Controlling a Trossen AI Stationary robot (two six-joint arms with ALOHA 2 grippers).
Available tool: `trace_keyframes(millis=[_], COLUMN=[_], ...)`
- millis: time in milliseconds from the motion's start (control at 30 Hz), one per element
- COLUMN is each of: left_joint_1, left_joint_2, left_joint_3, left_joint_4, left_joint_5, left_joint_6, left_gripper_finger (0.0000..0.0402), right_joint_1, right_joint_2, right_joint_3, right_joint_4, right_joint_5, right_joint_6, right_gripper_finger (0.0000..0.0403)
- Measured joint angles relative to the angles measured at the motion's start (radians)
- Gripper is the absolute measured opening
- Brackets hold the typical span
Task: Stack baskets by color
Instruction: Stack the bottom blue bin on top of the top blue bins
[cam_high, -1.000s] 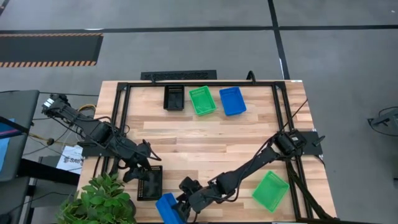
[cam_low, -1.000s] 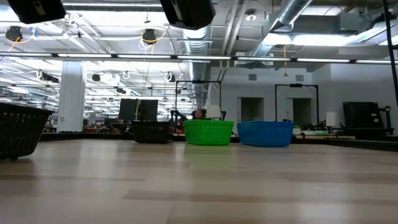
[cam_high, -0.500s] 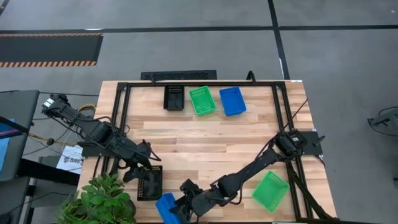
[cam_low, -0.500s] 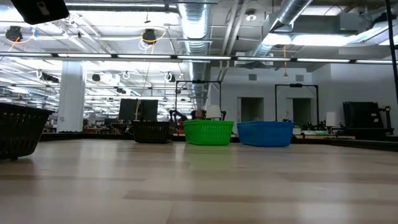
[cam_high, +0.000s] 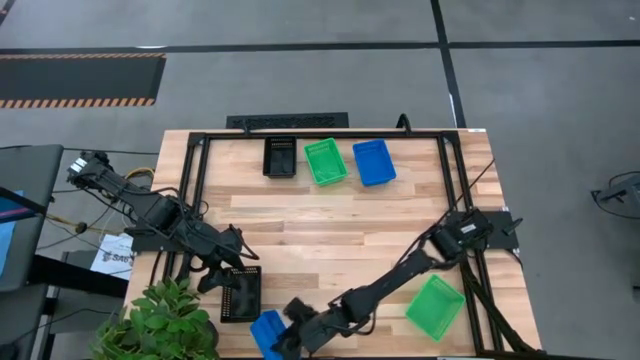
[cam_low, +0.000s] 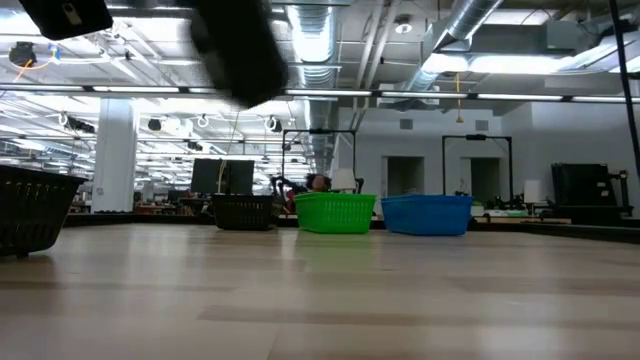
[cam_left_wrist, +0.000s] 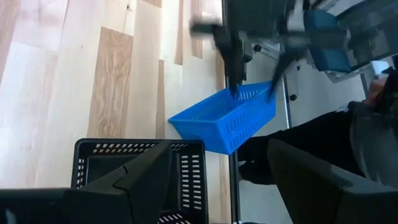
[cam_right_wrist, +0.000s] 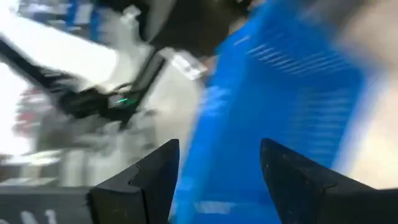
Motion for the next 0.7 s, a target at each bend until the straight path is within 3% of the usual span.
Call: trace_keyframes(millis=[100, 267, 400, 533, 700], left_joint_1=[0.000, 0.000, 0.000, 0.000, 0.000], left_joint_2=[0.000, 0.000, 0.000, 0.000, 0.000], left_joint_3=[0.000, 0.000, 0.000, 0.000, 0.000], left_joint_4=[-0.005, -0.005, -0.005, -0.005, -0.005], left_joint_5=[0.000, 0.000, 0.000, 0.000, -0.001], left_joint_6=[-0.001, -0.010, -0.011, -0.005, 0.015], left_gripper_finger=[0.0256, 0.0256, 0.0256, 0.0256, 0.0256], right_joint_1=[-0.010, -0.019, -0.024, -0.027, -0.034], right_joint_2=[0.038, 0.028, 0.028, 0.035, 0.034], right_joint_3=[0.050, 0.056, 0.057, 0.056, 0.058], right_joint_4=[0.020, -0.047, -0.037, -0.040, -0.025], right_joint_5=[-0.070, -0.081, -0.089, -0.113, -0.134], right_joint_6=[0.006, -0.031, -0.045, -0.015, -0.001], right_gripper_finger=[0.0244, 0.0243, 0.0216, 0.0158, 0.0035])
